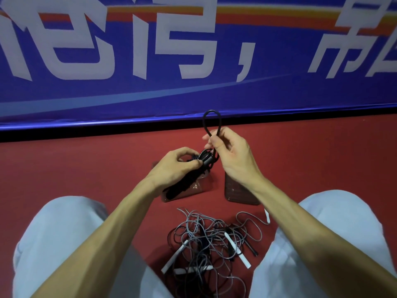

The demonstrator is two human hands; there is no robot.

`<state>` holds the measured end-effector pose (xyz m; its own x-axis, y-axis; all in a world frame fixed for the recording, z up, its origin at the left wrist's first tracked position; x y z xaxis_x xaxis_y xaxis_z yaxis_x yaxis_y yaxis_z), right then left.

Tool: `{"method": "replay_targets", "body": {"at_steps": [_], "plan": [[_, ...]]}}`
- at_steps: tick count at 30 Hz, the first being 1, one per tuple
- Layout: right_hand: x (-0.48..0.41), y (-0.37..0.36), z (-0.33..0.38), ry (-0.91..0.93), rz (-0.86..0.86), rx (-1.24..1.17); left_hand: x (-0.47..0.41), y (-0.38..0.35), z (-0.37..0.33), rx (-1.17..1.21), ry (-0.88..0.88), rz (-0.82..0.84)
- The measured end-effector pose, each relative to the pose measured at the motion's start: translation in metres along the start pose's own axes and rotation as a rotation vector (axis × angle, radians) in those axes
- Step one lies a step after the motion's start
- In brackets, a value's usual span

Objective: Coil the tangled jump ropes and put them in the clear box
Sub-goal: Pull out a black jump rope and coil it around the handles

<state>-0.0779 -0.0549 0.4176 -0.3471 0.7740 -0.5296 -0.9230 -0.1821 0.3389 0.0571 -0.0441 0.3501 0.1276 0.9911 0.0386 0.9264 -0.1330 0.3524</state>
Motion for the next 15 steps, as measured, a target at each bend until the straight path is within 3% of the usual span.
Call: {"method": "replay_targets", "body": {"at_steps": [7, 15], "plan": [[-0.001, -0.003, -0.004, -0.064, 0.041, -0.182, -0.001, -0.005, 0.008, 0.06, 0.05, -0.009], [-0.001, 0.009, 0.004, -0.059, -0.016, -0.205, -0.001, -0.004, 0.01, 0.349, 0.06, -0.083]]}}
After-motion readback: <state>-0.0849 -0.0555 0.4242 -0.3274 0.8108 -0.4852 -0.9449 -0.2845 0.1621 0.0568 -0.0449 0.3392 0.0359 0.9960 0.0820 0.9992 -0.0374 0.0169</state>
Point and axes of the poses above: each hand's wrist, its own x-axis away from the middle knuckle, its own y-axis out of the back of the hand, z = x × y, the point moved 10 cm from there along -x, towards the middle knuckle, and after that the axes turned 5 degrees about z, right-handed, at the moved point
